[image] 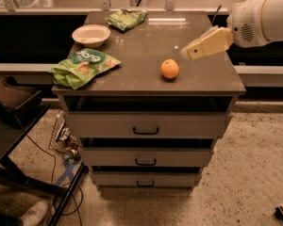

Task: Move orange near green jalapeno chip bag

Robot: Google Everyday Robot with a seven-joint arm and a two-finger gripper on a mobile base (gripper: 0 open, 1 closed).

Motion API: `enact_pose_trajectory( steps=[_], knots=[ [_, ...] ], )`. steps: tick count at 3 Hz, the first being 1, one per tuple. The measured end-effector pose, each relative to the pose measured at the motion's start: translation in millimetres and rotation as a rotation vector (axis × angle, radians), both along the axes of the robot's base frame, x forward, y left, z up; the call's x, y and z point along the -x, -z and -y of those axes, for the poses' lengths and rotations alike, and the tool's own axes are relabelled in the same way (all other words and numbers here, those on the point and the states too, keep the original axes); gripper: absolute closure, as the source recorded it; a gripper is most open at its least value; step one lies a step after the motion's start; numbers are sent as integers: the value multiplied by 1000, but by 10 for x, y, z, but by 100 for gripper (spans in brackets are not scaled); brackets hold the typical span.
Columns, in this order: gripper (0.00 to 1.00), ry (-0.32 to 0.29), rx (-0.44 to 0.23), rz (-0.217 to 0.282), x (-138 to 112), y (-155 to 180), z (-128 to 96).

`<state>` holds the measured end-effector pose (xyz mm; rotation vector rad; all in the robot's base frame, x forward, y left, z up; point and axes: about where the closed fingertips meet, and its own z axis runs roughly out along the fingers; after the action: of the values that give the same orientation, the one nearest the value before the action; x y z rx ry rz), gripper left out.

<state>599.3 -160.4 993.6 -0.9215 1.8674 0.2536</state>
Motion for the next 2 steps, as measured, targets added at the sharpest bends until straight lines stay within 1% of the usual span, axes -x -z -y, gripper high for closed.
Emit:
enact_pose_trajectory(
  steps=[1, 2],
  knots=[
    [0, -31, -77, -29, -252, 409, -138],
    [0, -44, -132, -53, -691, 926, -271]
  ],
)
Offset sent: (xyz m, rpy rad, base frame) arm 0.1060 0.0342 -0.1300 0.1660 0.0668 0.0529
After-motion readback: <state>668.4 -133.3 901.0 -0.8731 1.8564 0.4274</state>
